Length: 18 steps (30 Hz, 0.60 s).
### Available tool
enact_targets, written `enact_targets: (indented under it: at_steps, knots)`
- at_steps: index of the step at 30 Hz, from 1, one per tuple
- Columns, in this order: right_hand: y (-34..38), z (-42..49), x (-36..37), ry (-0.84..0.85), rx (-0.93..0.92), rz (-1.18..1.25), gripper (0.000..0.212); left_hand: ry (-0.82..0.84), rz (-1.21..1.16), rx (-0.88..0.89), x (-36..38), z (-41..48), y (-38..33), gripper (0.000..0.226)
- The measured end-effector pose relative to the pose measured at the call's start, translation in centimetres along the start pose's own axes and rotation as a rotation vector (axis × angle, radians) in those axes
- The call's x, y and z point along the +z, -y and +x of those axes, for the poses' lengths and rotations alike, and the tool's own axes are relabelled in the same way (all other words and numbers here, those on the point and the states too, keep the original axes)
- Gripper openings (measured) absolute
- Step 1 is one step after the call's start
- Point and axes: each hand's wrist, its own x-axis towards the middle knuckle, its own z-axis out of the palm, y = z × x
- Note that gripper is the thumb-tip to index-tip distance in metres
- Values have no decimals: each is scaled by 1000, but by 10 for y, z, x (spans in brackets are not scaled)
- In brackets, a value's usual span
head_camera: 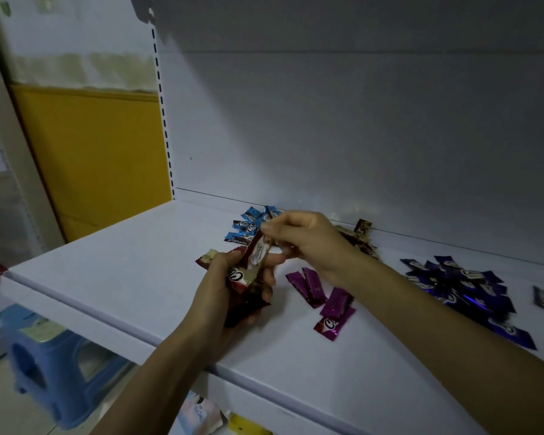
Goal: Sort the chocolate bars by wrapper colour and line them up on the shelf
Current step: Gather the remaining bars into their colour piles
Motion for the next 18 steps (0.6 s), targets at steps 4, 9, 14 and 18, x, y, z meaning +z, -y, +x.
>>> enact_targets:
  at_steps: [4,9,14,18]
  knots:
    - [-10,14,-39,-379,165,379,11,-11,88,7,0,1,5,49]
    - [-29,11,-78,-617,294,639,18,-85,215,-150,2,26,1,39]
    - [-27,12,-87,-636,225,716,11,-72,148,-95,0,17,5,48]
    - [-12,11,-77,-585,162,679,13,-47,161,-45,2,7,5,47]
